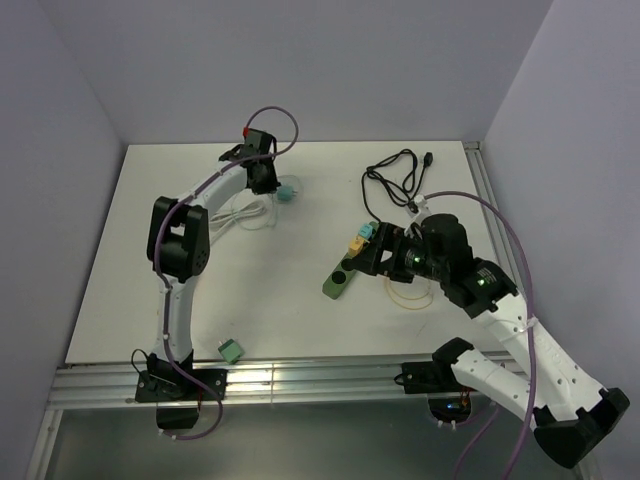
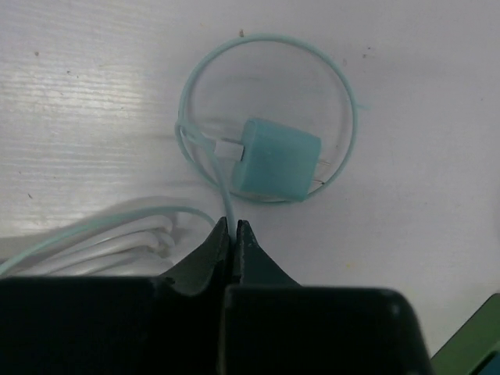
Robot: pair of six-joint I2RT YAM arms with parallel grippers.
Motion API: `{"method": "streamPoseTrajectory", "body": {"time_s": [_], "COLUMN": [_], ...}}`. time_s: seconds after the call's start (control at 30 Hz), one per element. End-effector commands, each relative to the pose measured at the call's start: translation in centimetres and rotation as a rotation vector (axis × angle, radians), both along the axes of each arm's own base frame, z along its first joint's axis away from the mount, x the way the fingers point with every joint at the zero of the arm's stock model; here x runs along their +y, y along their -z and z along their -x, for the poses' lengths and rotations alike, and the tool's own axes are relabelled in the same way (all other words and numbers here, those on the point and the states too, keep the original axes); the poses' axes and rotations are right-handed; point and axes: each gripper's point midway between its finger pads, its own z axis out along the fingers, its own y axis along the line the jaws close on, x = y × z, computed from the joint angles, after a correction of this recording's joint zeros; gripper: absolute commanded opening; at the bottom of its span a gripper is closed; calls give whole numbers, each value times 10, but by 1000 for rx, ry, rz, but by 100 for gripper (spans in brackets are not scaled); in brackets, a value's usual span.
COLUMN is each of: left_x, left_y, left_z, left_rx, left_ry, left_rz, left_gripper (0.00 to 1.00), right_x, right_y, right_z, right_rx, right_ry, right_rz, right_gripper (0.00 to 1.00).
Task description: Insert the plug
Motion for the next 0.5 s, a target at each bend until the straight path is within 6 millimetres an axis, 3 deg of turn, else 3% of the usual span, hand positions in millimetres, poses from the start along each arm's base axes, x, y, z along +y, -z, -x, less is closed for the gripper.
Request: {"method": "streamPoseTrajectory", "body": {"time_s": [0.0, 0.07, 0.13, 0.17, 0.2, 0.23, 0.27, 0.3, 0.47], "left_x": [-7, -10, -10, -11, -11, -12, -10, -11, -18], "left_y": [-42, -55, -84, -121, -115, -124, -159, -150, -195], "left_z": [-21, -15, -1, 12, 24, 35, 50, 68, 129], "left_rx": [-96, -99, -160, -222, -226, -242, -311, -289, -362], "left_ry": [58, 73, 80, 97, 106, 114, 130, 156, 263], "left_rz": [68, 87, 137, 185, 202, 235, 271, 293, 422], "left_gripper": [0, 0, 0, 0, 0, 0, 0, 0, 0], "right_x": [-4, -6, -14, -15, -14, -12, -11, -9, 8], "right_y": [9, 25, 30, 36, 31, 29, 31, 29, 19], "right_z": [-16, -21, -29, -33, -35, -37, -39, -41, -53], "right_rx": [-19, 4, -2, 17, 9, 8, 18, 14, 3], "right_ry": [42, 55, 90, 94, 89, 79, 73, 64, 11], "right_rz": [62, 99, 162, 188, 197, 201, 212, 212, 186], "right_gripper": [90, 90, 90, 90, 89, 89, 89, 89, 86]}}
